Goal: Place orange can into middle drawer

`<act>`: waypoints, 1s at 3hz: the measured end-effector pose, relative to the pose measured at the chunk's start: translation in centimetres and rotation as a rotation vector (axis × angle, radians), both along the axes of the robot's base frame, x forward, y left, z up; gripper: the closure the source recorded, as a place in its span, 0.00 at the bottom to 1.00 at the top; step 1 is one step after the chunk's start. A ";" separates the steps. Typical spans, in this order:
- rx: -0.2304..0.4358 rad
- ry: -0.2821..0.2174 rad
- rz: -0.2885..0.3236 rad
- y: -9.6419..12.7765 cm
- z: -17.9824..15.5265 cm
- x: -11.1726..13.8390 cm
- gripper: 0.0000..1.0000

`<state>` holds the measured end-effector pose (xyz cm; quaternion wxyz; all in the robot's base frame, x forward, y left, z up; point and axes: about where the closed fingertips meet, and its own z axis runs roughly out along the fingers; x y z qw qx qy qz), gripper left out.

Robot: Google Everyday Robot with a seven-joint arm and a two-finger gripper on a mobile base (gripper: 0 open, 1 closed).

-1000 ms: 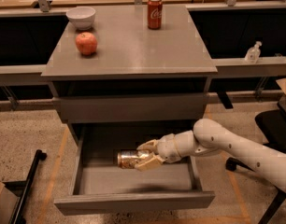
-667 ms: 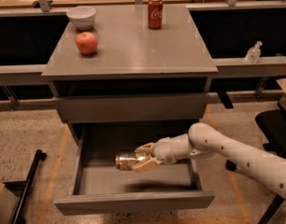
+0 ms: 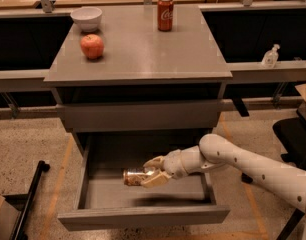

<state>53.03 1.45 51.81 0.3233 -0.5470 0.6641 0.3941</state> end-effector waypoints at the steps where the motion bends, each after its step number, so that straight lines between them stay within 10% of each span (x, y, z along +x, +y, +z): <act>1: 0.001 -0.012 0.008 0.5 -1.6 0.6 1.00; 3: 0.017 0.005 -0.003 0.1 -6.8 3.2 0.74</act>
Offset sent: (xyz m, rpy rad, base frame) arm 0.0353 -0.0010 -0.0667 0.0262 -0.0145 -0.0003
